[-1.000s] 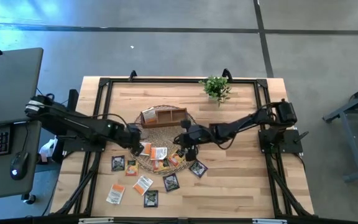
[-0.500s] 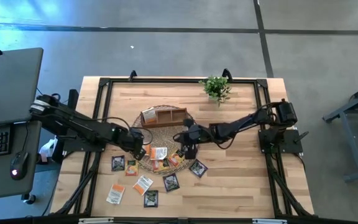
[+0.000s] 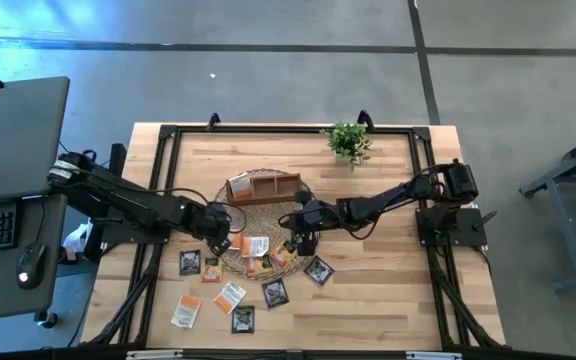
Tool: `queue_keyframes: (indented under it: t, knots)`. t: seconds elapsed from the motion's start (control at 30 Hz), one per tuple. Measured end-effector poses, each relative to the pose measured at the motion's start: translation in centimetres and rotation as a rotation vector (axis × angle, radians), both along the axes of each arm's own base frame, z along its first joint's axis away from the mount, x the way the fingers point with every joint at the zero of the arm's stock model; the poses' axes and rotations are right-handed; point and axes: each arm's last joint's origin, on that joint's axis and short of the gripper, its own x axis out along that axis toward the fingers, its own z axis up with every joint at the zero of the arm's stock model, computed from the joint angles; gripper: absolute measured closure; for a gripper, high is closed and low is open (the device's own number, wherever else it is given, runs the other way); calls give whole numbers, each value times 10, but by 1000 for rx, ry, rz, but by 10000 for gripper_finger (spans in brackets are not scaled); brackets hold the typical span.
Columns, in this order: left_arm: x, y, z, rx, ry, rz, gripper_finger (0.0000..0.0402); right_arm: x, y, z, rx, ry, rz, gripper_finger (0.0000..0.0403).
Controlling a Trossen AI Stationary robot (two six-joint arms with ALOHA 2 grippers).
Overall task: Pick & Place Tea
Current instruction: Put the white tea packet into the left compartment of the wooden organizer
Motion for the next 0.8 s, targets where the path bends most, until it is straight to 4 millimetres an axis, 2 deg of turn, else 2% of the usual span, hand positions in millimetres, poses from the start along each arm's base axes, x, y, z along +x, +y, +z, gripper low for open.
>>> queue_keyframes:
  t: [0.2, 0.43, 0.57, 0.8]
  knots:
    - [3, 0, -7, 40, 30, -10, 157, 0, -1, 1, -18, -5, 10, 392]
    - [9, -1, -21, 90, 89, -1, 158, 1, -5, 1, -2, -6, 17, 392]
    - [12, -2, -26, 79, 109, -3, 182, 1, -5, 1, -2, -6, 17, 391]
    - [15, -3, -29, 66, 101, -16, 268, 0, -5, 0, -14, 7, -6, 391]
